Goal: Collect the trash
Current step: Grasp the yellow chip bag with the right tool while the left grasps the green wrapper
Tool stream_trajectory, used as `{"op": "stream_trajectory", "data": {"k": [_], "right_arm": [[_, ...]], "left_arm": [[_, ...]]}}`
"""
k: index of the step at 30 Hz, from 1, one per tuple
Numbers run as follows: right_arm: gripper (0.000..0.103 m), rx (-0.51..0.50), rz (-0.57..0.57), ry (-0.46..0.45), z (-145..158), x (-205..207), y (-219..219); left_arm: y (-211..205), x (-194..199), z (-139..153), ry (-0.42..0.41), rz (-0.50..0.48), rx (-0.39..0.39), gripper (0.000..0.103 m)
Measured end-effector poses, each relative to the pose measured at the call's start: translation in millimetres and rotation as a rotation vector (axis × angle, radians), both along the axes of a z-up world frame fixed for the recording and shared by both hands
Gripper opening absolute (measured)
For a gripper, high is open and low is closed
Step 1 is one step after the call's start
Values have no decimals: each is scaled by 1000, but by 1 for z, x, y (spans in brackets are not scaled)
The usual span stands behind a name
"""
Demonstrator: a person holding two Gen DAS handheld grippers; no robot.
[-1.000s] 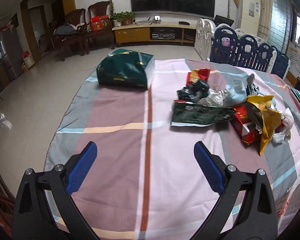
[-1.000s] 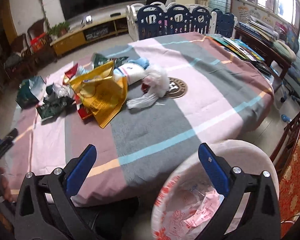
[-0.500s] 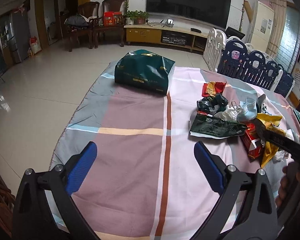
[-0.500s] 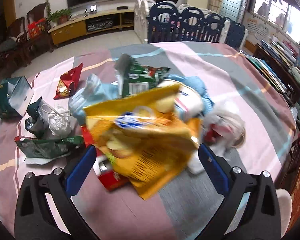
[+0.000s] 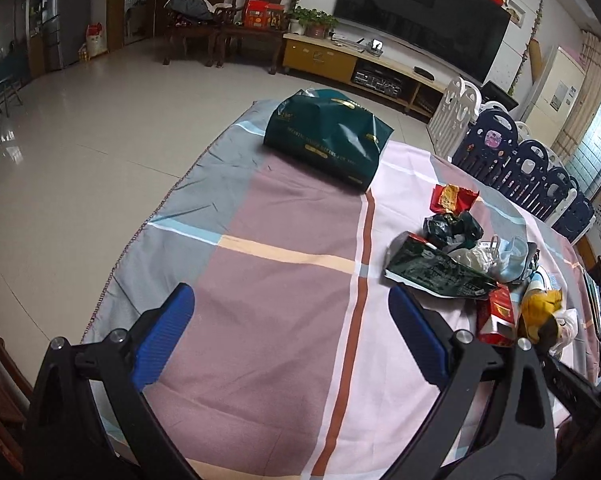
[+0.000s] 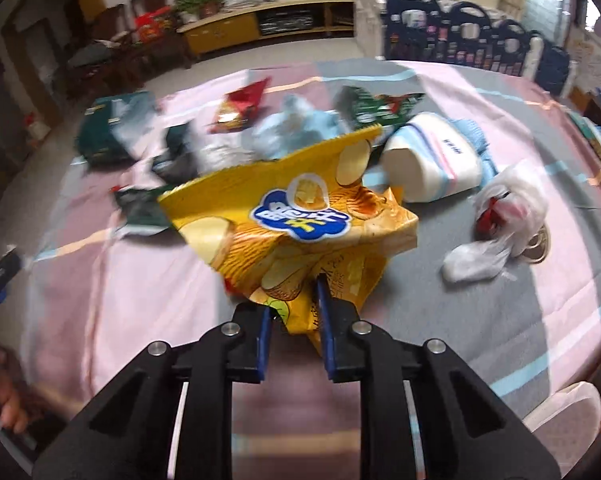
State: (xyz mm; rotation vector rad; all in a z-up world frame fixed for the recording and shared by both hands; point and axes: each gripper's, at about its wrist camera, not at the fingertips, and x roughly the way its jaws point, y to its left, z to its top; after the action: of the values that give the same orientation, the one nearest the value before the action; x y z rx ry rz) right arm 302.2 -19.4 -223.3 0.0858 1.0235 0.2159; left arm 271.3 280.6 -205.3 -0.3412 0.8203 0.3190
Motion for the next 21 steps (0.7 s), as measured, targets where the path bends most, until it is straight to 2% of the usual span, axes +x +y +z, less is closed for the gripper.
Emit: {"op": "stream_trajectory", "data": {"k": [2, 4, 5, 6, 9, 13, 16, 17, 18, 21], "right_arm": [[23, 39, 101, 6, 5, -16, 9], [50, 3, 165, 10, 6, -27, 19], [71, -3, 170, 1, 7, -31, 21], [77, 25, 178, -16, 12, -36, 20], [78, 169, 194, -3, 21, -45, 8], [78, 220, 81, -73, 34, -46, -18], [83, 173, -26, -130, 40, -33, -37], [92, 148, -50, -135, 38, -26, -40], [95, 112, -77, -140, 35, -17, -41], [95, 54, -67, -103, 20, 9, -35]], "left_arm": [[-3, 1, -1, 5, -7, -2, 97], [-7, 2, -2, 12, -15, 4, 97], [-8, 2, -3, 15, -17, 8, 97], [-9, 3, -3, 19, -19, 11, 97], [-9, 4, -5, 29, -17, 9, 97], [-12, 6, -8, 37, -29, -17, 97], [-19, 8, -9, 46, -52, 1, 97], [-22, 9, -9, 46, -61, 9, 97], [-23, 9, -9, 46, -65, 15, 97], [-27, 14, -9, 43, -80, 12, 97]]}}
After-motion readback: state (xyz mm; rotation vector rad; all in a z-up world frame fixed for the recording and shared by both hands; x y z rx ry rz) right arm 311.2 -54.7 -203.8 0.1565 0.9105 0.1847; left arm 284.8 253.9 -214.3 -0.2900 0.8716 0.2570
